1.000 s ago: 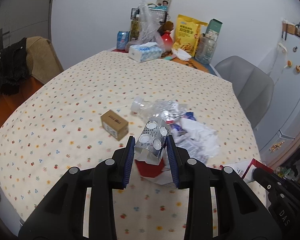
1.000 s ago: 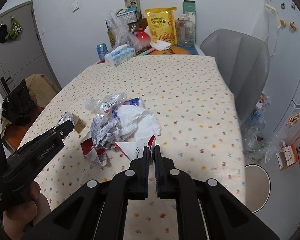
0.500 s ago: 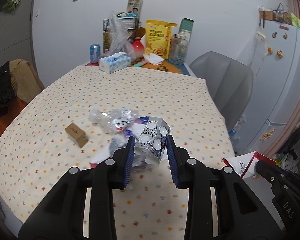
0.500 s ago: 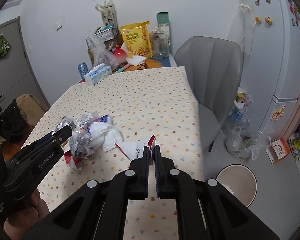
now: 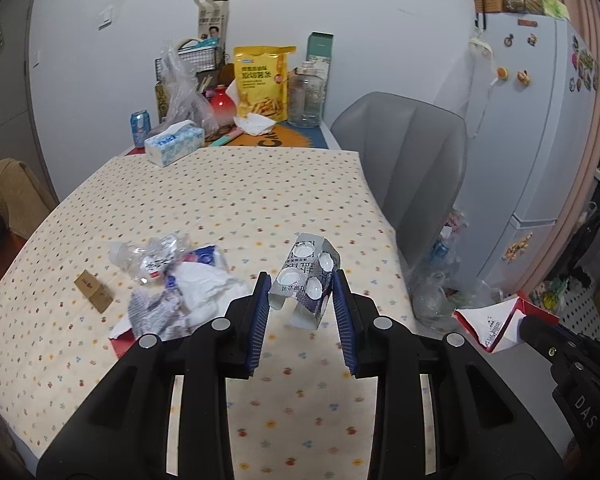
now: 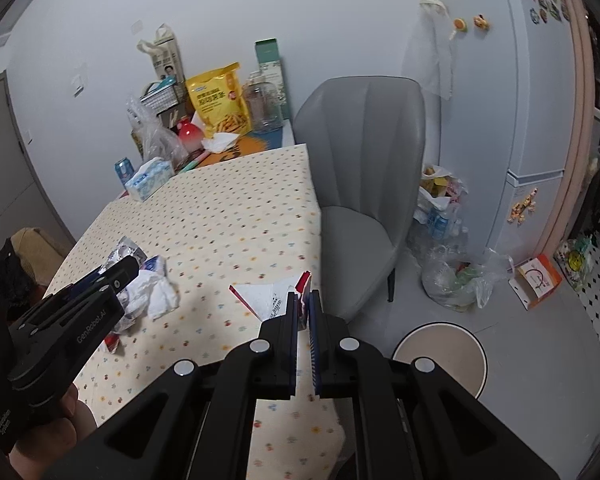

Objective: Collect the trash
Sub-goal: 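Carry the blister pack and paper scrap in both grippers to the trash bin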

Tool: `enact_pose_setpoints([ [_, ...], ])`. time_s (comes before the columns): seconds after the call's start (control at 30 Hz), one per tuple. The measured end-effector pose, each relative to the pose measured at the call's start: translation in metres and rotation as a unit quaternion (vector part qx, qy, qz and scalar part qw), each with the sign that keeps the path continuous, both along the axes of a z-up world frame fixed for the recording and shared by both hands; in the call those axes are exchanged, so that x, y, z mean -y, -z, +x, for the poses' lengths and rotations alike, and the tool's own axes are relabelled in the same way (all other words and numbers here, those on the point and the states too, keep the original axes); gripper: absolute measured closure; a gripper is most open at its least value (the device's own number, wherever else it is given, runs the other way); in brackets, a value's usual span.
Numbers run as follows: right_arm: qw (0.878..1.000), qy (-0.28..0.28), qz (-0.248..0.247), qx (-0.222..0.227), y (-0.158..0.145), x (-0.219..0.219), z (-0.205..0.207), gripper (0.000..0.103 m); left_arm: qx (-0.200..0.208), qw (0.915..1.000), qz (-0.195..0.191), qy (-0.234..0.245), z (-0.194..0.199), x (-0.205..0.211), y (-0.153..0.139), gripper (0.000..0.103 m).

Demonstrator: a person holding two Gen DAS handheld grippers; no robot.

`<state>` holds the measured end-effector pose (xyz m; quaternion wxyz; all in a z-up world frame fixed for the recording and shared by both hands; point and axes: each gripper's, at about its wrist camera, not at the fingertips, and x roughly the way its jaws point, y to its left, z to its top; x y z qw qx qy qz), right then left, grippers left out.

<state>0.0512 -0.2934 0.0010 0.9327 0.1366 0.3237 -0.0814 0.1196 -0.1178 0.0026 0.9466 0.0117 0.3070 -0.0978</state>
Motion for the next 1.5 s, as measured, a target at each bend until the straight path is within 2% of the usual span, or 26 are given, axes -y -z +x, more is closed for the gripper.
enact_pose_setpoints([
  [0.37, 0.998, 0.057, 0.001, -0.005, 0.01, 0.063, -0.018, 0.097, 0.004, 0.9989, 0.02, 0.042, -0.007, 0.067, 0.001, 0.072],
  [0.83, 0.993, 0.113, -0.011, -0.019, 0.019, 0.126, -0.031, 0.097, -0.007, 0.9939, 0.044, 0.101, -0.004, 0.149, 0.017, 0.072],
  [1.33, 0.986, 0.156, 0.025, -0.06, 0.076, 0.203, -0.011, 0.096, -0.044, 0.9848, 0.074, 0.151, 0.02, 0.229, 0.06, 0.072],
  [1.43, 0.984, 0.163, 0.024, -0.066, 0.085, 0.212, -0.004, 0.093, -0.05, 0.9831, 0.081, 0.156, 0.024, 0.242, 0.069, 0.072],
  [1.5, 0.983, 0.167, 0.028, -0.069, 0.09, 0.218, -0.001, 0.085, -0.055, 0.9818, 0.086, 0.16, 0.025, 0.25, 0.075, 0.072],
])
